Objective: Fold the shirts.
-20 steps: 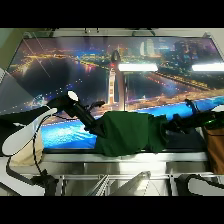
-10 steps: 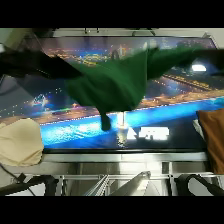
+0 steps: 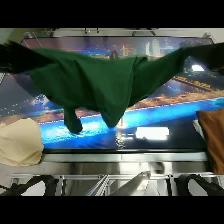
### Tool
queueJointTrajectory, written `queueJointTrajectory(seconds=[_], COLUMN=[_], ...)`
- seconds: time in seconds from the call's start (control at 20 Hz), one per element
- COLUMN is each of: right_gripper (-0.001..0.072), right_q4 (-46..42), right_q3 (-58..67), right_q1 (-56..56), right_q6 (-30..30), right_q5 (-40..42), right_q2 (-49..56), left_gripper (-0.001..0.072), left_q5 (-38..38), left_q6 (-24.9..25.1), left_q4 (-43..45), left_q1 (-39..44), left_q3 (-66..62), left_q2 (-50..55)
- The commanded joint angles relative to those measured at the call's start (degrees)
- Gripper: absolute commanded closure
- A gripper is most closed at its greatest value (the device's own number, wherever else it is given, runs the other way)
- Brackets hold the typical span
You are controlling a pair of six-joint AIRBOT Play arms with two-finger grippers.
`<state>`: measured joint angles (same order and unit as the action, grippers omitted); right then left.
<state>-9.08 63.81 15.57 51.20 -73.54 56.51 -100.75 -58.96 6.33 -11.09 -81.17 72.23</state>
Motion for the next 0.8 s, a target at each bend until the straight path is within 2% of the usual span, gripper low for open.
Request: queueJointTrajectory(seconds=[0.0,0.05,0.1,0.15,0.2,0.25,0.3,0.4,0.5,0.55,0.6,0.65,0.75], right_gripper=[0.0687,0.0662,0.046,0.0295,0.0294,0.0325,0.0402,0.0403,0.0402,0.0385,0.028,0.0257,0.0257], right_q4=[-14.36,-14.29,-14.27,-14.29,-14.29,-14.32,-14.49,-18.51,-25.53,-26.69,-26.71,-26.73,-26.73], right_q3=[0.11,0.13,0.13,0.13,0.13,0.13,0.11,0.11,-1.66,-4.24,-7.41,-11.21,-18.38], right_q1=[-2.99,-2.47,-1.84,-1.14,-0.46,0.37,1.29,2.49,1.95,0.85,-0.7,-2.91,-8.26], right_q6=[6.75,8.02,9.14,9.07,9.11,9.09,9.03,8.81,8.87,8.83,8.59,8.35,7.08], right_q5=[9.86,10.6,10.73,10.47,9.81,8.02,5.49,0.96,-2.23,-3.21,-3.21,-2.29,2.58], right_q2=[3.96,6.01,8.17,10.16,11.93,13.51,14.75,16.15,16.35,16.22,16.13,16.13,16.55], left_gripper=[0.0412,0.0411,0.0411,0.0412,0.0411,0.0412,0.0411,0.0411,0.0412,0.0412,0.0412,0.0411,0.0412], left_q5=[8.96,11.63,13.44,14.4,14.27,13.03,10.49,3.96,2.56,3.76,5.79,8.48,13.03], left_q6=[0.15,0.17,0.15,-0.02,-0.63,-2.01,-2.86,-3.65,-5.01,-4.98,-4.98,-4.96,-4.96], left_q4=[8.72,9.25,9.11,9.14,9.14,9.16,9.2,12.7,21.73,26.99,31.04,34.1,36.85], left_q1=[-1.97,-3.21,-4.68,-6.27,-7.74,-9.11,-10.08,-10.47,-8.5,-7.15,-5.9,-4.7,-2.86], left_q3=[5.05,4.72,3.93,2.4,0.79,-0.79,-1.49,-0.7,6.03,10.95,15.82,21.11,30.47], left_q2=[3.43,5.73,7.91,10.36,12.63,14.88,16.59,18.91,18.01,16.68,15.28,13.73,11.15])
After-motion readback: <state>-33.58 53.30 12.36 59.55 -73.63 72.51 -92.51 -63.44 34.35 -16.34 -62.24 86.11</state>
